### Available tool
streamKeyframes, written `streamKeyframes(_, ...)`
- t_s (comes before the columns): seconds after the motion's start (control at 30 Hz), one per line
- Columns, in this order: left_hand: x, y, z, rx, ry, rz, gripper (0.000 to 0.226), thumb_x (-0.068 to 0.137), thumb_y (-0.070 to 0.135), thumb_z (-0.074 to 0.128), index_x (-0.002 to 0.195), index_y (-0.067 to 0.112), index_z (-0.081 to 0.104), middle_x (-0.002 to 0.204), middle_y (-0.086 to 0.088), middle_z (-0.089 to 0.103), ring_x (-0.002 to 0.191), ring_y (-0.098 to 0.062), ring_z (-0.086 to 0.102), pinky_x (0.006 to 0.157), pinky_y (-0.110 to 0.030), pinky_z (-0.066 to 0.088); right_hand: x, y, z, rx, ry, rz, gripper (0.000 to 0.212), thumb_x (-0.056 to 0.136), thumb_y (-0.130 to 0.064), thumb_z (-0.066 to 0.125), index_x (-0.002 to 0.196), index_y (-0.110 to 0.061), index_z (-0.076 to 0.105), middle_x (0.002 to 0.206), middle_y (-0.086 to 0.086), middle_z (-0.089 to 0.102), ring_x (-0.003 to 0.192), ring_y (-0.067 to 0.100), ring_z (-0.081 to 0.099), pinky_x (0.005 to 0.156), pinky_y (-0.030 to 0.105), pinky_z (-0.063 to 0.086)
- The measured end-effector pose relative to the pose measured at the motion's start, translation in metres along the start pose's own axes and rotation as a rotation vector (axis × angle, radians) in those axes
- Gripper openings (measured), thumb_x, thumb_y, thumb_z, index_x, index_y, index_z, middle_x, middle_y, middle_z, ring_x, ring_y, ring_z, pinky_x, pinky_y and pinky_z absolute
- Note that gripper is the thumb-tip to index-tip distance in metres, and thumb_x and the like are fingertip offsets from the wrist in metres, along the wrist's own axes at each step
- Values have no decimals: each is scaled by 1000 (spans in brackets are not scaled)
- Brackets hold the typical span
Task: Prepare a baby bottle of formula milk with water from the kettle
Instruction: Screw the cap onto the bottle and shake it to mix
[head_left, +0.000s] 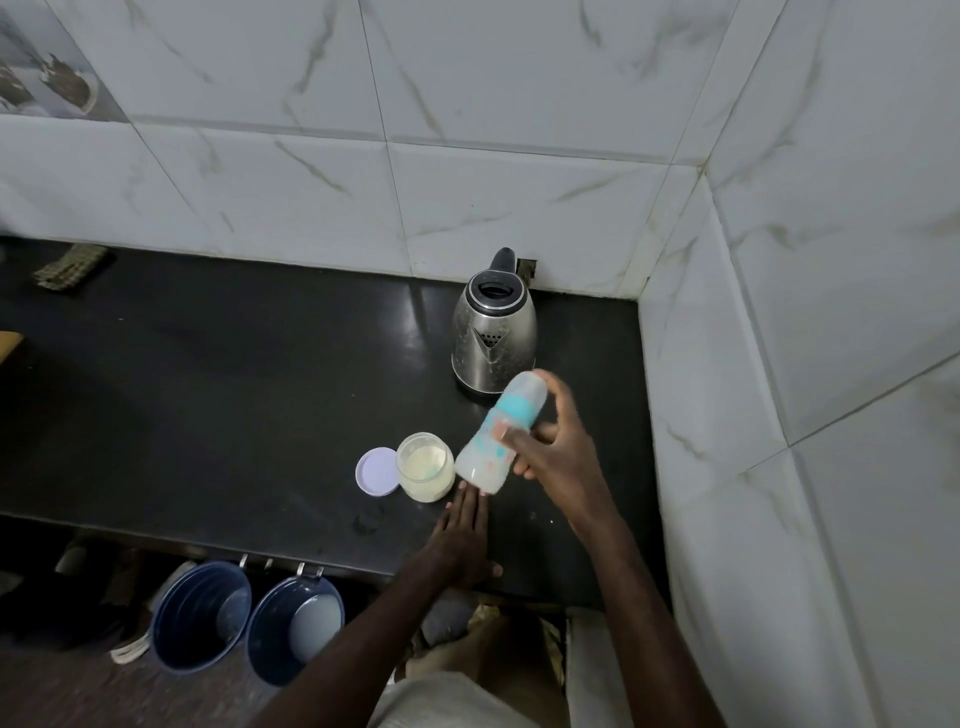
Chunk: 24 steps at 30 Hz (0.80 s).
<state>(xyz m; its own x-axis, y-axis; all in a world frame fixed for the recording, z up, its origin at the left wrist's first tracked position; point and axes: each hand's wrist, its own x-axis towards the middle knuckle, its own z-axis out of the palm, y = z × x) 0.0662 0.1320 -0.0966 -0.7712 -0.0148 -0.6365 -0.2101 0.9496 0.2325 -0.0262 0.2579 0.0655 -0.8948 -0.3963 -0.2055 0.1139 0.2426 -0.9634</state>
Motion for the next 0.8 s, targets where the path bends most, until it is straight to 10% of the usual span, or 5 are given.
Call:
streamKeyframes(0.5, 0, 0, -5, 11, -48, -19, 114, 96, 53, 63, 160, 4, -17, 168, -23, -22, 156, -37, -20, 127, -49, -5, -1, 5, -11, -95, -119, -168, 91, 85, -25, 86, 151, -57, 32, 113, -11, 76, 97, 15, 77, 87, 46, 65)
streamKeyframes(0.8, -1, 2, -4, 18, -23, -11, 114, 97, 53, 62, 159, 2, -20, 166, -23, -27, 155, -36, -24, 127, -48, -4, 0, -1, -27, -181, -184, -250, 92, 85, -17, 84, 152, -52, 32, 111, -30, 69, 92, 19, 73, 89, 35, 63)
